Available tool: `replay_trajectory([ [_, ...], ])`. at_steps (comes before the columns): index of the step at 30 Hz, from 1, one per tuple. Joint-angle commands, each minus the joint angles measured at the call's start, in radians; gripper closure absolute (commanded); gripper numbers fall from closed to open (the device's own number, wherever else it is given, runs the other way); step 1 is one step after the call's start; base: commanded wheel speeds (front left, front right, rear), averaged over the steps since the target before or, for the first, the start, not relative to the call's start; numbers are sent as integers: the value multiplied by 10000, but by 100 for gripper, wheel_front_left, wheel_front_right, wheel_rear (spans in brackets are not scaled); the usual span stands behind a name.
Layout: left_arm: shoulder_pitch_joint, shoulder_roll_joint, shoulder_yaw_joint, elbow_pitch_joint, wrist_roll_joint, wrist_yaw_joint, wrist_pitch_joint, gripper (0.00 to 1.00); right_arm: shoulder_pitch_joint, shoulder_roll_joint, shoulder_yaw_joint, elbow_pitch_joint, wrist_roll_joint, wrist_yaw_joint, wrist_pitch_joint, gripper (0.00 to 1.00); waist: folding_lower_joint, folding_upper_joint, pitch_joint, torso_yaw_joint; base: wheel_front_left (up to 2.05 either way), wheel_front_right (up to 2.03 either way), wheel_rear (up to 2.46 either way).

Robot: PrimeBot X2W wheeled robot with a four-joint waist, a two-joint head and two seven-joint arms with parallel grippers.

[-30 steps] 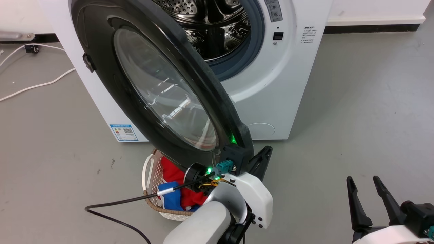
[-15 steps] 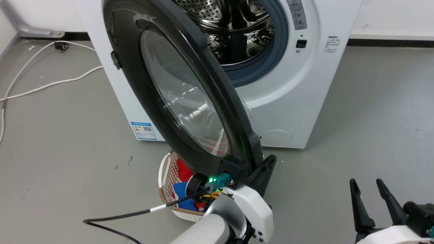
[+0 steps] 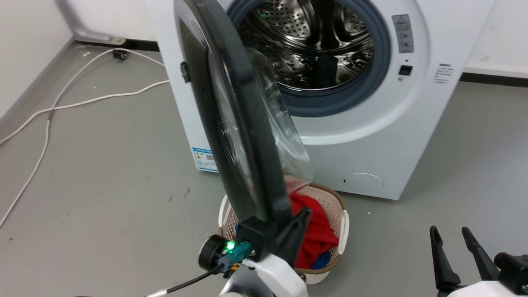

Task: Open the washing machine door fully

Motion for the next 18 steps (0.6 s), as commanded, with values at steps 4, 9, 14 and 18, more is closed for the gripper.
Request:
replay_trajectory([
  [4,377,680,368,-462,145,554,88,100,34,12,11,25,-11,1,60,0,0,0,-64,611,0,0,0],
  [9,756,920,338,-1221,248,850,146,100,14,10,-69,74,-5,-1,110,0,0,0,-79,1266,0,0,0],
  [14,1058,1200,519,-1733,280,1248,172,100,45,9,-76,111,46,-1,45,0,0,0,-24,1991,0,0,0],
  [18,1278,1362,674,-1933,163,1418,183,100,-2,11,-129,159,116,1,13,0,0,0,44,2611,0,0,0],
])
